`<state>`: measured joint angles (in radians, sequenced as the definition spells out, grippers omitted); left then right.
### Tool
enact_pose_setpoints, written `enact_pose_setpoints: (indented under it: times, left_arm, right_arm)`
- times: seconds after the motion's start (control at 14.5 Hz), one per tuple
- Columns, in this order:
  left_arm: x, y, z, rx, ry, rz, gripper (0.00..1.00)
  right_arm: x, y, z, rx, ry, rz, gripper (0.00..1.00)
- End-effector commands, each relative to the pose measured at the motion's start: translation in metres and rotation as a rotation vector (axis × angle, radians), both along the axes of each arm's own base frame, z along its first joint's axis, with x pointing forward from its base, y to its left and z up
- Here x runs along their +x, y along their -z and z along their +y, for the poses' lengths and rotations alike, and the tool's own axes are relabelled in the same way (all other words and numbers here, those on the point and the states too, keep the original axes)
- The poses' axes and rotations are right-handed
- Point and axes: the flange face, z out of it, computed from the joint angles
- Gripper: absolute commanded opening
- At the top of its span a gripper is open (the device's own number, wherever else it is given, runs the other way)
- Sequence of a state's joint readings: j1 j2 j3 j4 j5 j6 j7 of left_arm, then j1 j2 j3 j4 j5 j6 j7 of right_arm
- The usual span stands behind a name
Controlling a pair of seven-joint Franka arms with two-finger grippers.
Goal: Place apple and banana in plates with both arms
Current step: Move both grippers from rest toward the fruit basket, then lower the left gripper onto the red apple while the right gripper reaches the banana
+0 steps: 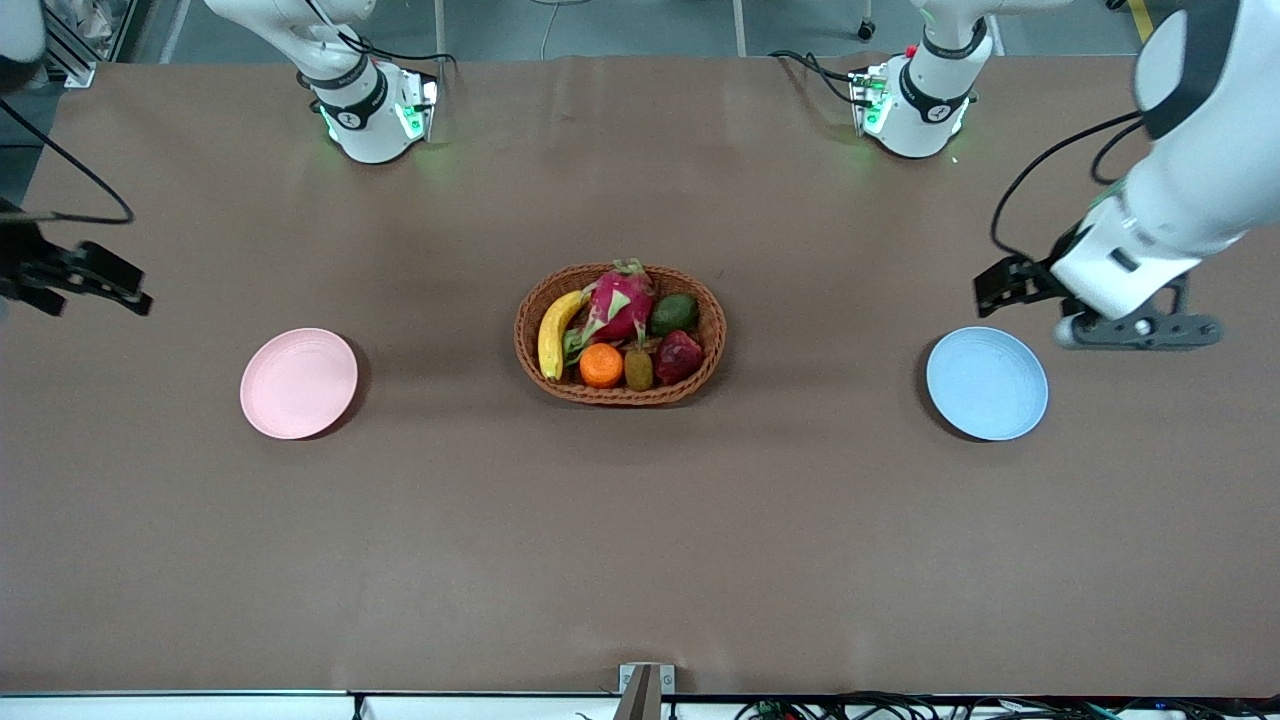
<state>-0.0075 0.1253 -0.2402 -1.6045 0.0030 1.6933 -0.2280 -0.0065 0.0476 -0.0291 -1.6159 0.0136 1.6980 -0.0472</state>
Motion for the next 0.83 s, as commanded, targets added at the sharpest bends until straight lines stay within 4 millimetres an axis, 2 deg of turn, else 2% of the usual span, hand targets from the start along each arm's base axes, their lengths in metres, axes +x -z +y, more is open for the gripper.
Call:
enact_pose_setpoints:
  times: [0.0,0.14,0.28,0.41,0.55,0.62,0.69,0.76]
  left_arm:
    - [0.007,0.024,-0.041,-0.019,-0.056,0.002,1.00]
    - [0.011,0.052,-0.075,-0.033,-0.109,0.020,1.00]
    - [0.008,0.080,-0.115,-0.036,-0.155,0.040,1.00]
    - [0.007,0.107,-0.147,-0.043,-0.248,0.043,1.00]
    - [-0.004,0.138,-0.191,-0.041,-0.331,0.057,1.00]
    - [-0.008,0.152,-0.207,-0.034,-0.381,0.062,1.00]
    - [-0.015,0.169,-0.225,-0.018,-0.437,0.060,1.00]
    - [-0.022,0.186,-0.242,-0.003,-0.490,0.067,1.00]
  right_arm:
    - [0.012,0.023,0.027,-0.010,-0.034,0.034,1.00]
    - [0.023,0.053,0.046,-0.009,-0.070,0.082,1.00]
    - [0.026,0.066,0.070,-0.011,-0.101,0.083,1.00]
    - [0.033,0.099,0.095,0.016,-0.123,0.129,1.00]
    - [0.033,0.127,0.120,0.074,-0.139,0.161,1.00]
    - [0.031,0.144,0.135,0.073,-0.160,0.174,1.00]
    - [0.028,0.154,0.154,0.070,-0.187,0.166,1.00]
    - [0.022,0.173,0.176,0.064,-0.220,0.176,1.00]
